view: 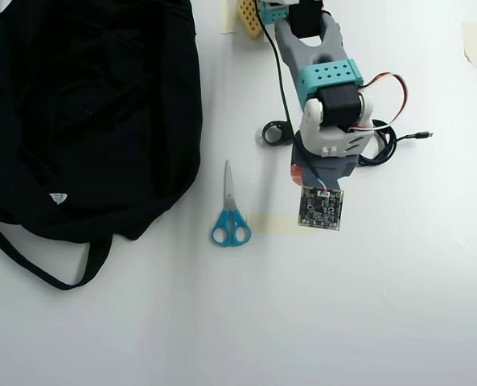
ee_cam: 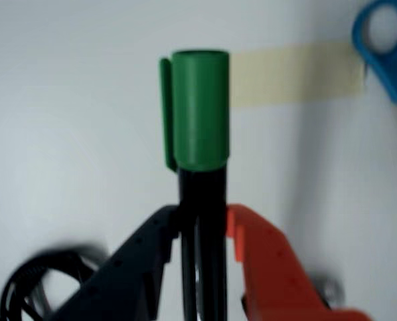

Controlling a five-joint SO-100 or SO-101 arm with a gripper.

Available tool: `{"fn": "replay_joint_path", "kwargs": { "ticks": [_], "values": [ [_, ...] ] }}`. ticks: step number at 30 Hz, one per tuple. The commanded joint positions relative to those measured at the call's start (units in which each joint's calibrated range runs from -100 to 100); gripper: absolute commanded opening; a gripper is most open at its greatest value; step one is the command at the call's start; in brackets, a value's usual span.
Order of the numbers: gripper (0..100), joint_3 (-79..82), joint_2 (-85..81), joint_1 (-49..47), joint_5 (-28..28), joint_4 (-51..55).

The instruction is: Put the green marker into the black bag

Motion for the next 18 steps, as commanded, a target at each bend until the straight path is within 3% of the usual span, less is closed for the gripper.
{"fn": "replay_joint_path", "kwargs": {
  "ticks": [1,8,18],
  "values": [
    [2,9.3,-10.3,-0.9,0.3,-4.2],
    [2,22.3,-21.9,-0.5,1.6,-6.9],
    [2,28.0,-23.8,7.2,3.0,-8.7]
  ]
}}
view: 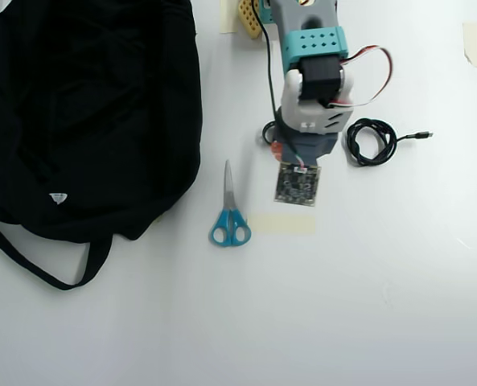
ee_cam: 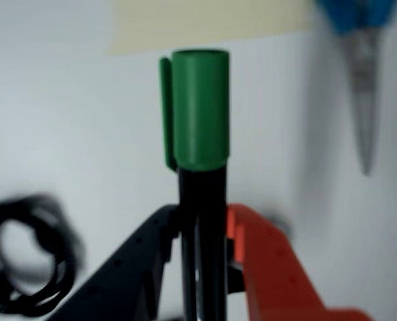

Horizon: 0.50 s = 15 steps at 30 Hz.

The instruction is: Put the green marker into the black bag

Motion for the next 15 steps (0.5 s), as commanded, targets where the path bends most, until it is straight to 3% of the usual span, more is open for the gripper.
{"fn": "replay_joint_path", "kwargs": {
  "ticks": [1,15],
  "values": [
    [2,1.1,-4.6,3.2,1.3,-2.3],
    [2,7.7,-14.2,24.7,1.1,-2.4]
  ]
}}
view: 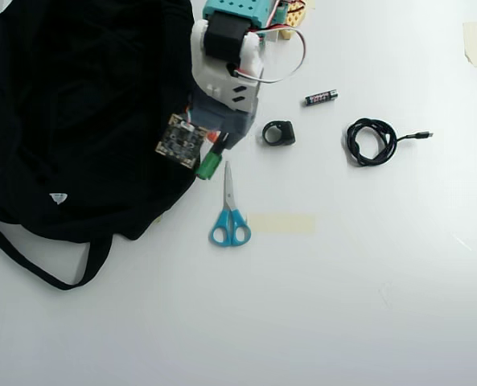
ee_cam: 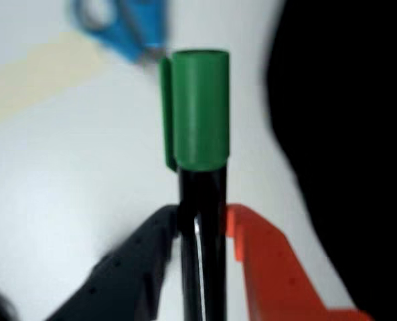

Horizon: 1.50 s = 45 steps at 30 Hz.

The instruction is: Put the green marker into the black bag

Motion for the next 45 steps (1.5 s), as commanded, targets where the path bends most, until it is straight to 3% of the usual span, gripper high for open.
{"fn": "replay_joint_path", "kwargs": {
  "ticks": [1,14,19,33,37,45],
  "values": [
    [2,0.1,-3.7,8.7,-0.2,-0.7],
    [2,-0.5,-3.7,29.3,-0.3,-2.3],
    [2,0.0,-1.5,36.2,-0.1,-8.6],
    [3,0.0,9.4,44.1,0.3,-18.0],
    [25,0.1,11.3,43.4,0.3,-18.6],
    [24,0.2,10.1,39.7,-0.2,-16.9]
  ]
}}
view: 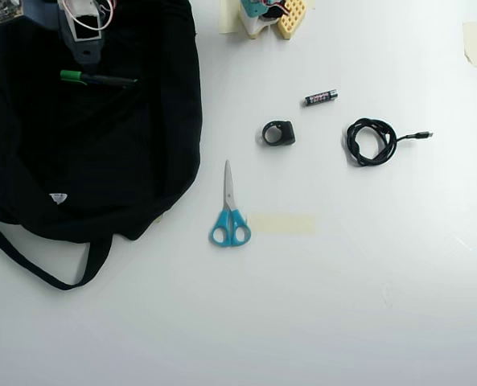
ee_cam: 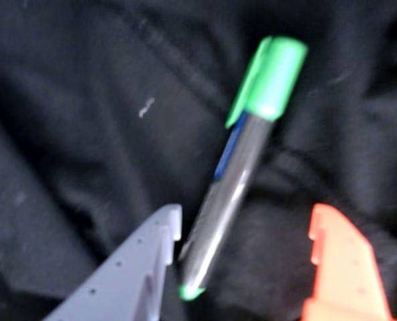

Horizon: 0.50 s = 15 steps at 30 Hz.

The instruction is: Put the green marker into the black bag

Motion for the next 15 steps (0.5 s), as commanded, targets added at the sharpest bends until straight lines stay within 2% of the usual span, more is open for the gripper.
{"fn": "replay_joint_path", "kwargs": {
  "ticks": [1,3,7,11,14,15],
  "values": [
    [17,-0.5,-2.0,-1.3,-0.2,0.8],
    [4,-0.9,-2.1,-2.2,-0.2,2.0],
    [2,0.2,-11.6,-9.6,-0.2,3.2],
    [2,-0.2,-15.2,-29.2,-0.4,5.9],
    [2,0.8,-23.2,-47.3,-3.3,5.1],
    [2,0.8,-25.4,-49.9,-4.3,5.1]
  ]
}}
